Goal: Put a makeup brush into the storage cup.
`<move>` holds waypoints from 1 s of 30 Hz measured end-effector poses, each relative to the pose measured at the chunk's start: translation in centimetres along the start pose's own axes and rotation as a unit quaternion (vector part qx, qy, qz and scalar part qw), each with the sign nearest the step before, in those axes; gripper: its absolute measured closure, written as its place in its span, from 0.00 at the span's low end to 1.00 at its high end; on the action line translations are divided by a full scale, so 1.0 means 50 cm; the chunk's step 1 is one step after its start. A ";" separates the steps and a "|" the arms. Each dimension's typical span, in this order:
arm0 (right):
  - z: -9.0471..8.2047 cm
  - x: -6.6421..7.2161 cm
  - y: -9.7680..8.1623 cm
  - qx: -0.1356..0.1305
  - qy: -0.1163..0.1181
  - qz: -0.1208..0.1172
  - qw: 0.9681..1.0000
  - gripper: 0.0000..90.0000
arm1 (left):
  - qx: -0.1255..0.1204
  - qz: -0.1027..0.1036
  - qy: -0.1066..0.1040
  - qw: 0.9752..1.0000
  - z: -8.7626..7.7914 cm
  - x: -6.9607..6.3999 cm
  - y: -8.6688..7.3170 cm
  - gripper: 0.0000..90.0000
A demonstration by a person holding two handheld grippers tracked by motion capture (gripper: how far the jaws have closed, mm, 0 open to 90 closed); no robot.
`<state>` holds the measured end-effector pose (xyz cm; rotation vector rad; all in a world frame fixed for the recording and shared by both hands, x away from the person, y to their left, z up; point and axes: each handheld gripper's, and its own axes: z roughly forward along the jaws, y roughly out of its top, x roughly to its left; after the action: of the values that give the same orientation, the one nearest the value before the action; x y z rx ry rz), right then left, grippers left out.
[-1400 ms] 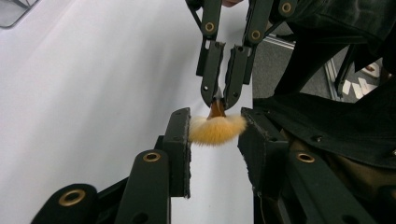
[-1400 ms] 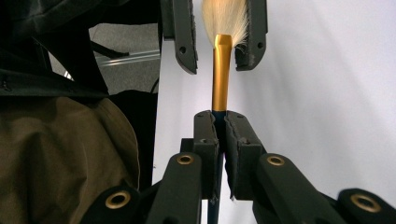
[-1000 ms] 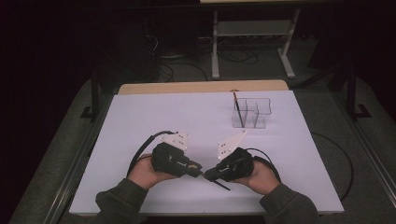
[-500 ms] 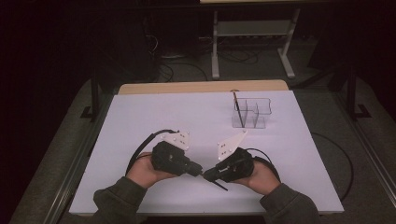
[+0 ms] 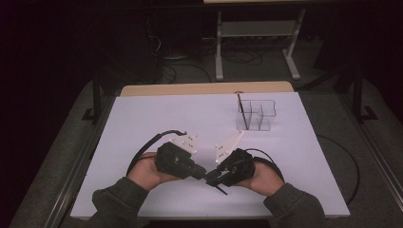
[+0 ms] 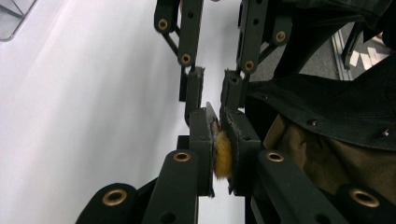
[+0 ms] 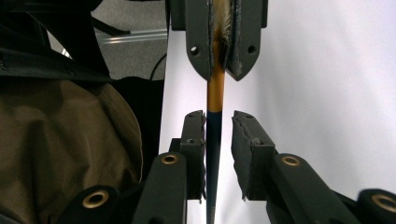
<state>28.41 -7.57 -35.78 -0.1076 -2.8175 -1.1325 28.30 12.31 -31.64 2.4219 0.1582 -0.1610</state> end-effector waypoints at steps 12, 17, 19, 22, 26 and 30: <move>0.005 -0.002 0.000 -0.011 0.020 0.003 1.000 0.92 | -0.008 0.000 0.003 1.000 0.001 0.001 -0.003 0.86; 0.006 -0.009 -0.011 -0.013 0.016 0.005 1.000 0.92 | -0.021 -0.014 0.013 1.000 -0.013 0.005 -0.013 0.79; 0.003 -0.013 -0.019 -0.017 0.019 0.017 1.000 0.92 | -0.028 -0.019 0.018 0.999 -0.018 0.008 -0.020 0.77; -0.002 -0.022 -0.030 -0.023 0.015 0.027 0.999 0.92 | -0.036 -0.030 0.024 0.999 -0.026 0.015 -0.034 0.74; -0.015 -0.037 -0.048 -0.028 0.006 0.041 0.999 0.92 | -0.046 -0.046 0.030 0.997 -0.037 0.025 -0.058 0.70; -0.030 -0.054 -0.067 -0.042 -0.004 0.056 0.998 0.92 | -0.054 -0.057 0.039 0.996 -0.045 0.031 -0.080 0.68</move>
<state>30.83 -11.10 -37.31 -0.2748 -2.7325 -1.2260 29.38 16.91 -32.75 2.3136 0.3314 -0.1061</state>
